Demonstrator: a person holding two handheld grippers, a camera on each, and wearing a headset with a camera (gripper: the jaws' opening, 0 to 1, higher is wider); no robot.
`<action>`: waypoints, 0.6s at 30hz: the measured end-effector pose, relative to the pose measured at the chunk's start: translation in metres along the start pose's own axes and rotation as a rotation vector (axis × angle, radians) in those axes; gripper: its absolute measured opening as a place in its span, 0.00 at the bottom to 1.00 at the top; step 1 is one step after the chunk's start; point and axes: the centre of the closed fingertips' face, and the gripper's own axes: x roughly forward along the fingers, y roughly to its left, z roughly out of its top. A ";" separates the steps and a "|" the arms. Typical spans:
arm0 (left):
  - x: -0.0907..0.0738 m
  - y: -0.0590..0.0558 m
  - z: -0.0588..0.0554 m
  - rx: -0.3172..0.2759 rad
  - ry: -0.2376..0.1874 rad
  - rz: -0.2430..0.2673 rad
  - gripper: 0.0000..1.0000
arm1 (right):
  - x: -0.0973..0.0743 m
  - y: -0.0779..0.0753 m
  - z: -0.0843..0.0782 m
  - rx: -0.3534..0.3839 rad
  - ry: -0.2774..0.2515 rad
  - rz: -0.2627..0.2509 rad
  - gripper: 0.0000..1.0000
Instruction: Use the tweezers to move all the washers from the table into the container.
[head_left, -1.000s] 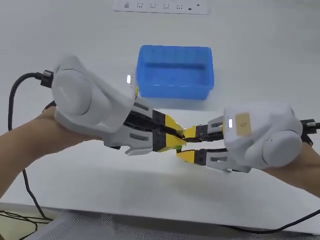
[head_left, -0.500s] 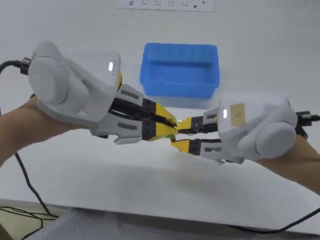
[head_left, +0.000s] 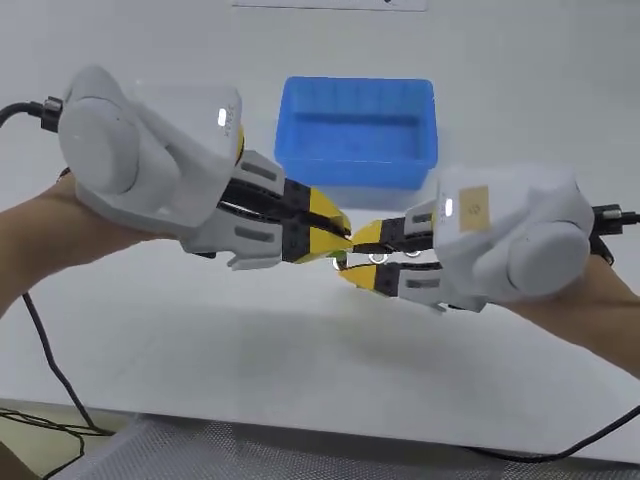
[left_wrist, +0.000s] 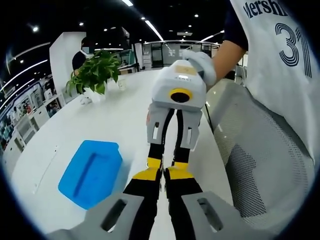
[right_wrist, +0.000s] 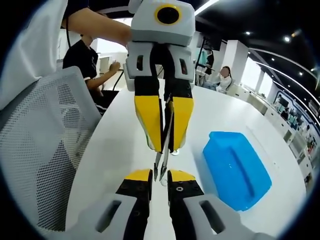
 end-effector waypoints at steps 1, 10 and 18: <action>0.000 -0.001 0.001 -0.005 -0.005 -0.004 0.08 | 0.001 -0.001 0.000 0.003 -0.003 -0.002 0.13; -0.001 0.001 -0.004 0.003 -0.007 -0.006 0.08 | 0.007 -0.004 -0.001 0.005 0.005 -0.006 0.12; -0.001 0.005 -0.011 0.002 0.011 0.000 0.08 | 0.015 -0.007 -0.004 0.013 0.010 0.001 0.12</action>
